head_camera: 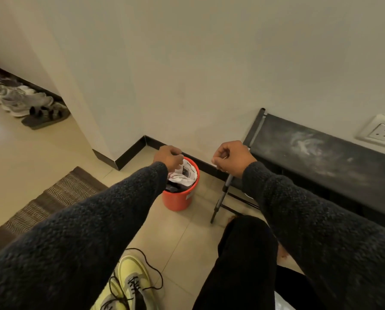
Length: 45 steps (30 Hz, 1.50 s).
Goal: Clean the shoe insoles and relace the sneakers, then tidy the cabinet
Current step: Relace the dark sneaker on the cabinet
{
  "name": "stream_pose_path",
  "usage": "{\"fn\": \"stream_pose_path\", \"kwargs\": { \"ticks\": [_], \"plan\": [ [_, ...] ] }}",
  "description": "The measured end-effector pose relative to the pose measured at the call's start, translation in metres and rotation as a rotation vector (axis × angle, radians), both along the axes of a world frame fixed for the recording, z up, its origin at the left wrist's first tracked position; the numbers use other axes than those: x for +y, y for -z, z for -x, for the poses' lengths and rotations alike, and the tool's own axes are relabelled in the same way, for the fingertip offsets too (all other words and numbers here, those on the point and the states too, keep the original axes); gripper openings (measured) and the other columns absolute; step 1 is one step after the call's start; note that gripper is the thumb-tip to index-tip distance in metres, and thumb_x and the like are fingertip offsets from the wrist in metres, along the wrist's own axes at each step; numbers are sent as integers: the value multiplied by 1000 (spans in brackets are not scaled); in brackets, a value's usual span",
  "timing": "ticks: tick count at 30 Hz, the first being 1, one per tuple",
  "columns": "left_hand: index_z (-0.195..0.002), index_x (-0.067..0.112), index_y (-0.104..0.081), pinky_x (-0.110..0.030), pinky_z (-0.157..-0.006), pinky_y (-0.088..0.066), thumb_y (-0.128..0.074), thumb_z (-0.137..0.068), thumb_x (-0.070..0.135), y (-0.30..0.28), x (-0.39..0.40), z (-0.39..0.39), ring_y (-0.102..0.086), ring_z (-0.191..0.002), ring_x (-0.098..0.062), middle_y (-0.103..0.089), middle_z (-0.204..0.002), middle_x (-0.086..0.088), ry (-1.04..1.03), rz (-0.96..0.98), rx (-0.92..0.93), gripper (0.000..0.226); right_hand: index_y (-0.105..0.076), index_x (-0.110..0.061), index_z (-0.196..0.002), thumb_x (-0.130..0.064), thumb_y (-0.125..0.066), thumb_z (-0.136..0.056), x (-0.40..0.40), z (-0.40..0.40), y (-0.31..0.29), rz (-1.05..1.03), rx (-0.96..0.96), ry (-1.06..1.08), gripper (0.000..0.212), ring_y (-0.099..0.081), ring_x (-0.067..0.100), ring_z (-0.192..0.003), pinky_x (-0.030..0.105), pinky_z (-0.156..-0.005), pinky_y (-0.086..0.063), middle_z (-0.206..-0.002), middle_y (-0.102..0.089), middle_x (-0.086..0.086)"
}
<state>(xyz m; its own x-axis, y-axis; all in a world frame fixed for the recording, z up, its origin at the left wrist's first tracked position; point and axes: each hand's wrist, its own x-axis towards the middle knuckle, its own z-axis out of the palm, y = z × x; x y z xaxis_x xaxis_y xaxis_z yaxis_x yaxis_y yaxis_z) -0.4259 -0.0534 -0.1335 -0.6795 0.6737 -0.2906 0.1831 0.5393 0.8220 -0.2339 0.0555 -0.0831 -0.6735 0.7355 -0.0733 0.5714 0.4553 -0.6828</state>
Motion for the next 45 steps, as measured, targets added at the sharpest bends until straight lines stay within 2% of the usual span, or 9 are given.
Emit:
{"fn": "stream_pose_path", "kwargs": {
  "ticks": [4, 12, 16, 21, 26, 29, 37, 42, 45],
  "plan": [
    [-113, 15, -68, -19, -58, -54, -66, -94, 20, -41, -1, -42, -72, -76, -11, -77, -89, -5, 180, -50, 94, 20, -72, -18, -80, -20, -77, -83, -12, -29, -31, -91, 2, -3, 7, -70, 12, -74, 31, -72, -62, -76, -72, -3],
    [-105, 18, -72, -13, -51, -49, -66, -92, 21, -147, 17, -174, -74, -71, -13, -75, -84, 0, 534, -244, 293, 15, -71, -18, -77, -18, -77, -82, -27, -155, -113, -264, -12, 147, 8, -68, 13, -75, 30, -71, -58, -75, -70, -4],
    [-107, 16, -71, -24, -71, -60, -68, -92, 22, -169, 31, -242, -74, -73, -9, -77, -80, 1, 700, -279, 310, 17, -69, -19, -77, -18, -78, -83, -39, -232, -138, -293, -16, 275, 10, -67, 12, -74, 27, -71, -57, -77, -70, -3],
    [-108, 17, -70, -24, -69, -59, -67, -95, 23, -190, 47, -358, -73, -70, -10, -77, -82, 1, 999, -311, 355, 15, -71, -18, -79, -19, -77, -82, -67, -359, -165, -340, -75, 495, 7, -66, 9, -76, 23, -71, -55, -80, -71, -4],
    [-105, 17, -74, -32, -81, -60, -69, -90, 22, -194, 46, -476, -74, -79, -13, -77, -85, 2, 1237, -375, 392, 17, -73, -15, -78, -14, -76, -82, -112, -470, -173, -365, -146, 747, 5, -67, 13, -74, 29, -69, -56, -77, -71, -1],
    [-100, 18, -76, -29, -75, -60, -71, -85, 21, -189, 31, -536, -73, -79, -16, -76, -85, 2, 1348, -367, 379, 16, -75, -11, -82, -15, -75, -82, -147, -522, -167, -366, -204, 865, 4, -66, 16, -76, 30, -70, -54, -79, -71, 1],
    [-102, 25, -74, -29, -84, -59, -71, -88, 27, -140, 14, -665, -73, -81, -8, -77, -85, 4, 1638, -293, 369, 14, -72, -15, -77, -16, -76, -82, -200, -622, -102, -203, -253, 1116, 7, -61, 11, -69, 25, -68, -49, -75, -68, -2],
    [-104, 23, -74, -8, -54, -46, -70, -91, 26, -72, 20, -720, -68, -68, -2, -75, -82, 5, 1724, -153, 363, 14, -67, -18, -72, -18, -77, -84, -196, -669, -26, -20, -241, 1216, 15, -63, 13, -70, 29, -70, -52, -68, -63, -7],
    [-101, 20, -72, -14, -55, -51, -70, -91, 25, -10, 19, -740, -71, -65, -7, -76, -78, 3, 1758, 8, 359, 11, -70, -12, -77, -16, -77, -83, -197, -684, 40, 147, -217, 1270, 10, -68, 17, -74, 34, -73, -58, -74, -70, 1]
  ]
}}
